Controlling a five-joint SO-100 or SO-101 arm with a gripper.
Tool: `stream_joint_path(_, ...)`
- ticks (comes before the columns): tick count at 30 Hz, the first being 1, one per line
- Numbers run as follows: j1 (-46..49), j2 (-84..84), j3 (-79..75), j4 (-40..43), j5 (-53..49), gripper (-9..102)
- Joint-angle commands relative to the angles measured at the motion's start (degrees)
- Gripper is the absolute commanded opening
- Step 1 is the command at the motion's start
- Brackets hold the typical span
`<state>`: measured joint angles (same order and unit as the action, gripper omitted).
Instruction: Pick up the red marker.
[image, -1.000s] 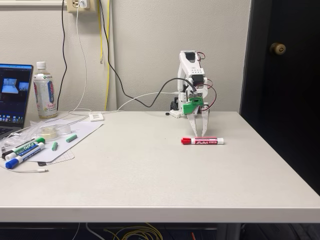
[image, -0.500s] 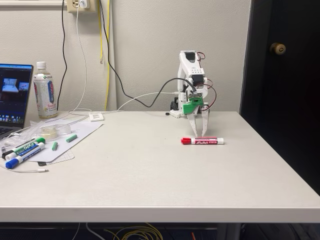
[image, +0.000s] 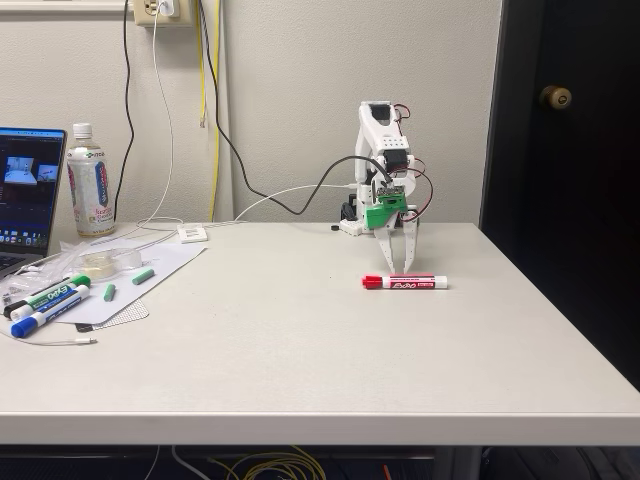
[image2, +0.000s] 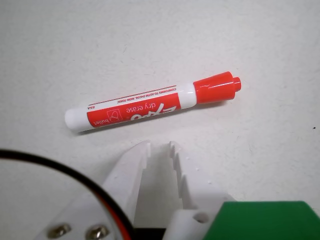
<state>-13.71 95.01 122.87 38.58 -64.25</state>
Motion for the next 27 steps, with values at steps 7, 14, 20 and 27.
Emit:
stream_joint_path(7, -0.18, 0.35, -1.85, -0.7, 0.97, 8)
stream_joint_path(14, -0.18, 0.26, -1.85, -1.05, 0.97, 8)
stream_joint_path(20, -0.18, 1.14, -2.11, -0.35, 2.55, 8)
stream_joint_path(27, 1.49, 10.02, -3.6, 7.03, 6.59, 8)
